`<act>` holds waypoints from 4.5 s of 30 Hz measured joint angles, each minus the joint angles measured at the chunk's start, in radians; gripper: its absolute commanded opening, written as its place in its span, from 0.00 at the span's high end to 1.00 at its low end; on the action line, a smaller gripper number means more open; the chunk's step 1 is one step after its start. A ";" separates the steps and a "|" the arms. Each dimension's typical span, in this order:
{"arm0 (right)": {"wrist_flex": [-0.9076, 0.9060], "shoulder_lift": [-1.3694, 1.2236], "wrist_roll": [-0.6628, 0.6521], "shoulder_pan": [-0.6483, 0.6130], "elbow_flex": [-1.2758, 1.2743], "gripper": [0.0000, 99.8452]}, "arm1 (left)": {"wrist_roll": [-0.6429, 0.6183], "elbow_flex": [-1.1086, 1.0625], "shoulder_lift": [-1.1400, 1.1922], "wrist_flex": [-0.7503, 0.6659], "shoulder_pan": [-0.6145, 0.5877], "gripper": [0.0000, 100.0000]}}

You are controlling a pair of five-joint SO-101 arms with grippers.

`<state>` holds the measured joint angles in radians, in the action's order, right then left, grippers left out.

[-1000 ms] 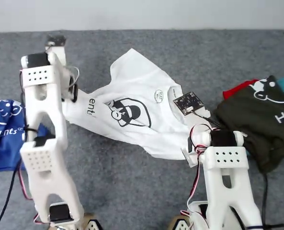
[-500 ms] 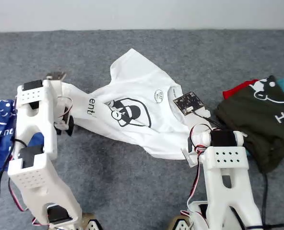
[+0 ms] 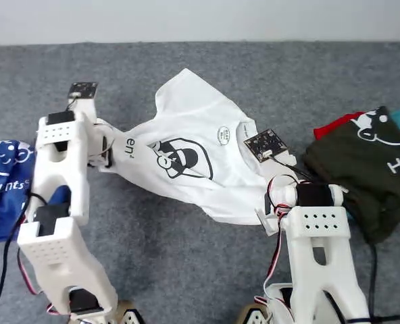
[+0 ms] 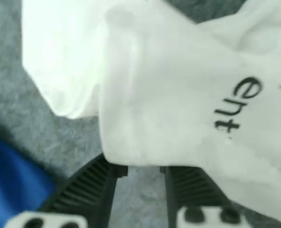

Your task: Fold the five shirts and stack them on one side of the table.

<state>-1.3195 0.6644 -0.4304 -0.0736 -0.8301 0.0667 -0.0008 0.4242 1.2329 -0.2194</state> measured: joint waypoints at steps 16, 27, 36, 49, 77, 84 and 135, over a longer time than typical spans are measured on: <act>0.000 0.000 0.000 0.000 0.000 0.99 | -0.003 0.020 0.089 -0.011 0.025 0.90; 0.000 0.000 0.000 0.000 0.000 0.99 | 0.000 0.025 0.091 0.054 0.075 0.97; 0.000 0.000 0.000 0.000 0.000 0.99 | 0.023 0.040 0.091 0.091 0.083 0.99; 0.000 0.129 0.000 0.002 0.071 0.99 | 0.006 0.405 0.089 0.485 0.081 0.99; -0.367 0.451 -0.003 0.387 0.810 0.99 | 0.176 -0.209 -1.298 0.509 0.078 0.99; -0.437 0.451 0.037 0.414 0.868 0.99 | 0.178 -0.259 -1.419 0.509 0.078 0.99; -0.359 -0.750 0.066 -0.976 0.727 0.88 | 0.101 -0.681 -1.281 0.328 -0.203 0.99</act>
<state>-1.6786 -0.0859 -0.3644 -1.0495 -0.1028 0.1680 -0.6820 -0.8569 1.5612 -0.4219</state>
